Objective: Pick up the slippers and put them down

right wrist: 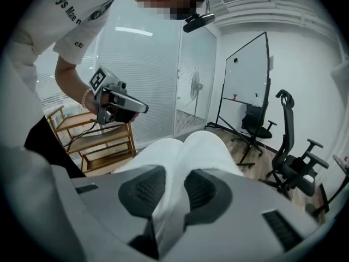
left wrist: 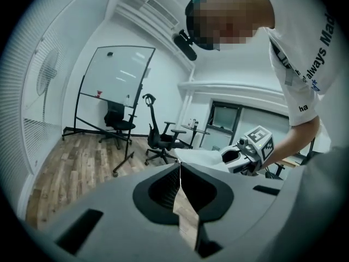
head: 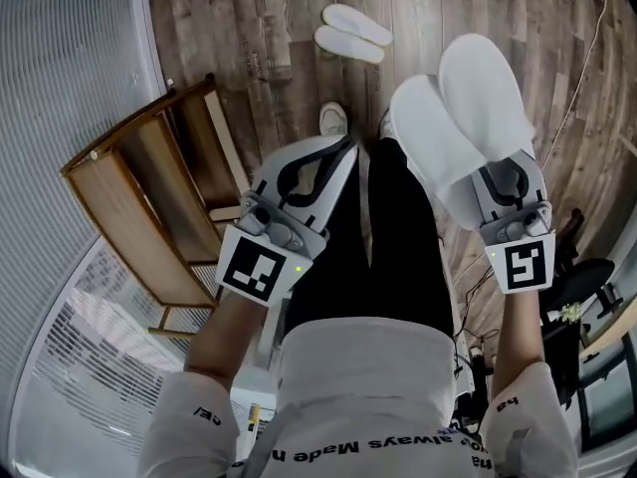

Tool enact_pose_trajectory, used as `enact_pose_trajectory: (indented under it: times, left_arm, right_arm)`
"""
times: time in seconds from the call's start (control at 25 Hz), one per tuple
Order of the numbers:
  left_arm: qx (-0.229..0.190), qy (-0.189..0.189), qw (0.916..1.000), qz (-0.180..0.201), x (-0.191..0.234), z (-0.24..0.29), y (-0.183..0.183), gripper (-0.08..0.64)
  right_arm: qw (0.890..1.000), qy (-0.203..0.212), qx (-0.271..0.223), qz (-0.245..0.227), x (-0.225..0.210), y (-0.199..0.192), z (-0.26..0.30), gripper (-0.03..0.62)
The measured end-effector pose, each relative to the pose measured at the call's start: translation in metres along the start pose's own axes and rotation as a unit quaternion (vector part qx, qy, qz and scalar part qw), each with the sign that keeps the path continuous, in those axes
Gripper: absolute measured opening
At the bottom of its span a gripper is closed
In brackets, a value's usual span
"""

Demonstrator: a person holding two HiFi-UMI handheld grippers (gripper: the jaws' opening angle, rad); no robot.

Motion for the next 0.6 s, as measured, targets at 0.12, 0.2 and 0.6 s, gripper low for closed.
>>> enact_pose_trajectory:
  times: [0.12,0.2,0.6]
  left_arm:
    - [0.007,-0.007,0.9999,-0.014,-0.001,0.015,-0.023,0.014]
    - [0.016,-0.014,0.9997,-0.012,0.002,0.026,-0.042,0.014]
    - [0.040,-0.036,0.9984,-0.015,0.014,0.079,-0.118,0.014]
  right_arm:
    - [1.000,0.008,0.019,0.001,-0.001,-0.031,0.007,0.091]
    - [1.000,0.012,0.023,0.003,-0.003,-0.049,0.017,0.091]
    - [0.996,0.030,0.081,-0.024,-0.014,-0.145,0.067,0.091]
Point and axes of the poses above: the fingertips, and each gripper's own axes: z forward along the fingers, x to its left, y out of its top, the point moved 5 cm from there along -z, backward along the fingers, and after that the axes turned 11 degrees about y, right-handed, at the moved point
